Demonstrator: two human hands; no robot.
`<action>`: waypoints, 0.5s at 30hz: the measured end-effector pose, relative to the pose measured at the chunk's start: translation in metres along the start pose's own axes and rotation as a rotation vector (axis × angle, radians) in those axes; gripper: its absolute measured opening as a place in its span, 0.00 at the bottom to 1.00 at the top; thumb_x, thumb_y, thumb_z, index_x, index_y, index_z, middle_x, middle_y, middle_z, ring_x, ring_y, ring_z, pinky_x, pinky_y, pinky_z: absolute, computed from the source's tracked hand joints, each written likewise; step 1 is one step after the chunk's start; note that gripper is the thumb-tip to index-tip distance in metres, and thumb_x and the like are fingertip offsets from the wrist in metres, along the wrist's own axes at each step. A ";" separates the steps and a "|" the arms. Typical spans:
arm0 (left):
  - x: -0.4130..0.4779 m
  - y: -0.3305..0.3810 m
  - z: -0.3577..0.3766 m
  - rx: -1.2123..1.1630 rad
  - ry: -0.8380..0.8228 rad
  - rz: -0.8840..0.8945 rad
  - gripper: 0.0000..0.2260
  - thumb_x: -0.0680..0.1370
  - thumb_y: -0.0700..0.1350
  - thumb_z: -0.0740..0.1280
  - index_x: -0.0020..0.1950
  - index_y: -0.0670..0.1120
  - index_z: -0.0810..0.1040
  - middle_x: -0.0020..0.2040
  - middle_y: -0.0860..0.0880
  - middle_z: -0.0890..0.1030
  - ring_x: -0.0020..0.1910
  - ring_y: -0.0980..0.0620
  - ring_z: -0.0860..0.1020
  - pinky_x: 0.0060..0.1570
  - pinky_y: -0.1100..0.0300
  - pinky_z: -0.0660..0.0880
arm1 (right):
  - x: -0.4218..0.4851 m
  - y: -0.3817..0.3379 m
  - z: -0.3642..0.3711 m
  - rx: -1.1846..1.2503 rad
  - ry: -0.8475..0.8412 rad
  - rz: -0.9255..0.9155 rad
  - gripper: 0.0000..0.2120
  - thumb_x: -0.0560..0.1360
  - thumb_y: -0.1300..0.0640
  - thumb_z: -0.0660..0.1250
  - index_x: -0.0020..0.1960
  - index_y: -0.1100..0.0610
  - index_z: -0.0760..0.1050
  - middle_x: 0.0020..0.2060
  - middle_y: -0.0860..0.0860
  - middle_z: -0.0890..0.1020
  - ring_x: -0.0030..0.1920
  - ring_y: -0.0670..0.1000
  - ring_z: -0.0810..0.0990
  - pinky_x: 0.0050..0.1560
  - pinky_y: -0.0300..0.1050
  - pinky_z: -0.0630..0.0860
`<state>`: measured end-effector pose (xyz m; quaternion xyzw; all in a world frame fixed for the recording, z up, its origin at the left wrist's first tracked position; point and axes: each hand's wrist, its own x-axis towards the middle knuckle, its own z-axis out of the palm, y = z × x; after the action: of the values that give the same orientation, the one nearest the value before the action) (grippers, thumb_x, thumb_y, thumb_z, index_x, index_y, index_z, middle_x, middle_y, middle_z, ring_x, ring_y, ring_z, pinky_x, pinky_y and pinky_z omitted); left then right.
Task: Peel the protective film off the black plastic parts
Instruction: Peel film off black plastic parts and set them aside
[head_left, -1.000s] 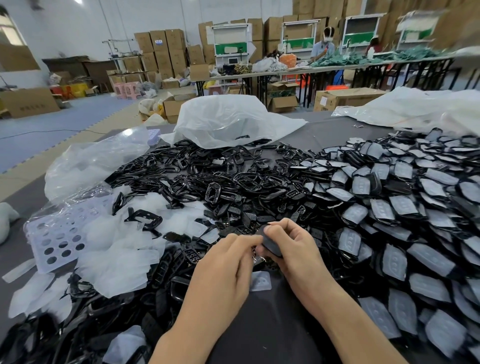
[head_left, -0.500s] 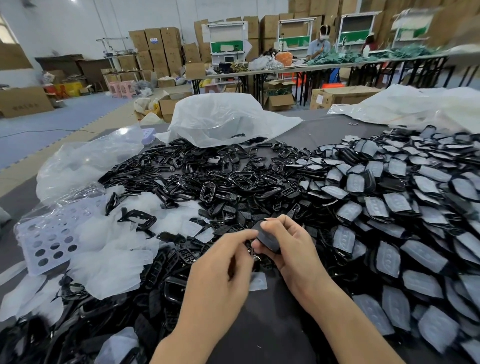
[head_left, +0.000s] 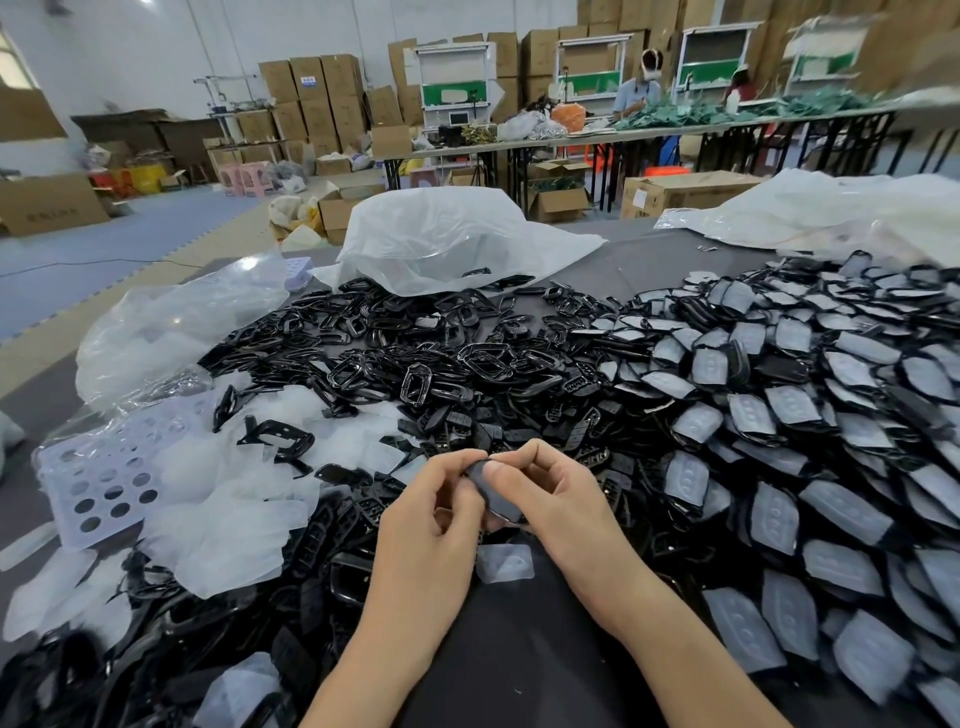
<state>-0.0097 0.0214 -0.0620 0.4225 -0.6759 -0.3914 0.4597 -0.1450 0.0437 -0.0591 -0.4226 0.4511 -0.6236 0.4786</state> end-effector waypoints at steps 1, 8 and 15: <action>0.000 -0.001 0.000 0.010 0.017 -0.001 0.13 0.82 0.41 0.61 0.53 0.59 0.80 0.40 0.54 0.85 0.40 0.53 0.83 0.44 0.56 0.80 | 0.000 0.000 0.000 -0.011 -0.001 -0.005 0.05 0.78 0.61 0.71 0.43 0.56 0.81 0.40 0.53 0.85 0.38 0.50 0.83 0.40 0.39 0.79; 0.004 -0.001 -0.002 -0.004 0.045 0.008 0.07 0.80 0.45 0.66 0.50 0.57 0.82 0.38 0.56 0.83 0.37 0.57 0.80 0.39 0.68 0.75 | 0.001 0.002 -0.001 0.019 -0.010 -0.018 0.04 0.75 0.57 0.73 0.49 0.55 0.84 0.42 0.55 0.87 0.39 0.52 0.85 0.43 0.42 0.83; 0.006 -0.005 -0.005 -0.042 0.138 -0.018 0.06 0.81 0.48 0.64 0.48 0.57 0.80 0.41 0.52 0.84 0.41 0.53 0.81 0.43 0.60 0.78 | -0.001 0.002 0.000 0.082 -0.011 0.036 0.09 0.82 0.63 0.64 0.58 0.57 0.81 0.46 0.58 0.87 0.47 0.56 0.88 0.46 0.41 0.83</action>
<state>-0.0048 0.0136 -0.0640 0.4449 -0.6303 -0.3795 0.5106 -0.1445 0.0439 -0.0615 -0.3978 0.4300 -0.6307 0.5091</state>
